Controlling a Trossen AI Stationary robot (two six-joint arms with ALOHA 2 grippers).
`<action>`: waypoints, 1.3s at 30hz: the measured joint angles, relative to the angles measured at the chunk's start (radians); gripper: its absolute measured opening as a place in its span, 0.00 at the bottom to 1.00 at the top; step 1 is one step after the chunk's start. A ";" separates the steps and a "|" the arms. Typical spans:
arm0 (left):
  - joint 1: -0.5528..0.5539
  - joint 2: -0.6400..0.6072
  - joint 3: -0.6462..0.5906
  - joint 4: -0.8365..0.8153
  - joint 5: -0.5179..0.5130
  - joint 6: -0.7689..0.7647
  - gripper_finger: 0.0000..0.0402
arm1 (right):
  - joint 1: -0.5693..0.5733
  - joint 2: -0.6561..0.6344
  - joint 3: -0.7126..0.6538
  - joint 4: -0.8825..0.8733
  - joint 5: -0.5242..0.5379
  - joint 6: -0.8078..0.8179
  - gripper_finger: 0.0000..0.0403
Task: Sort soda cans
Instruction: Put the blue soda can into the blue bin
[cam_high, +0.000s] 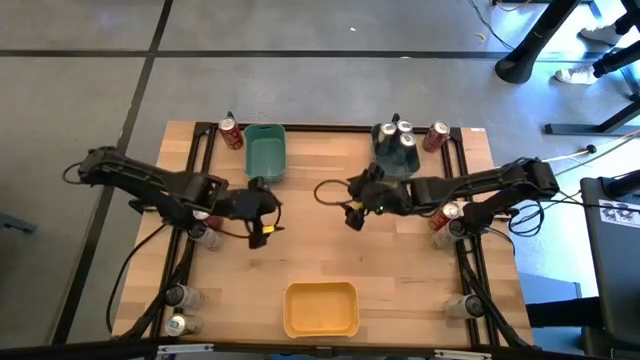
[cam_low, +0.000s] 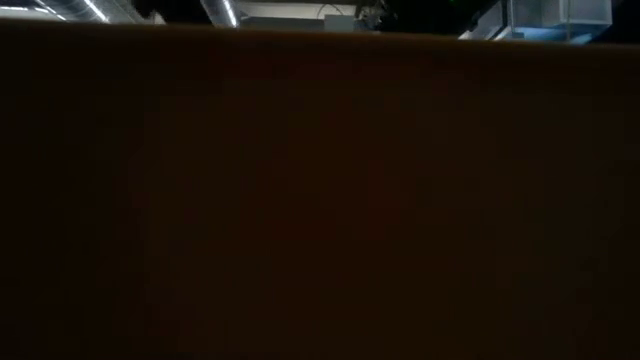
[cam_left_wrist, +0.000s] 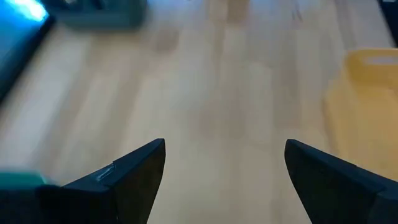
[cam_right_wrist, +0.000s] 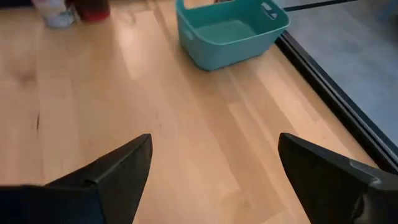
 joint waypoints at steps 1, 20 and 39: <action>-0.025 0.000 0.028 -0.062 -0.002 -0.058 0.79 | 0.012 0.004 0.000 -0.002 0.007 0.002 0.86; -0.479 0.076 0.144 -0.277 0.069 -0.850 0.79 | 0.189 0.108 0.000 0.001 0.079 0.186 0.86; -0.814 0.264 0.250 -0.232 0.221 -1.552 0.79 | 0.285 0.115 0.000 0.035 0.174 0.247 0.86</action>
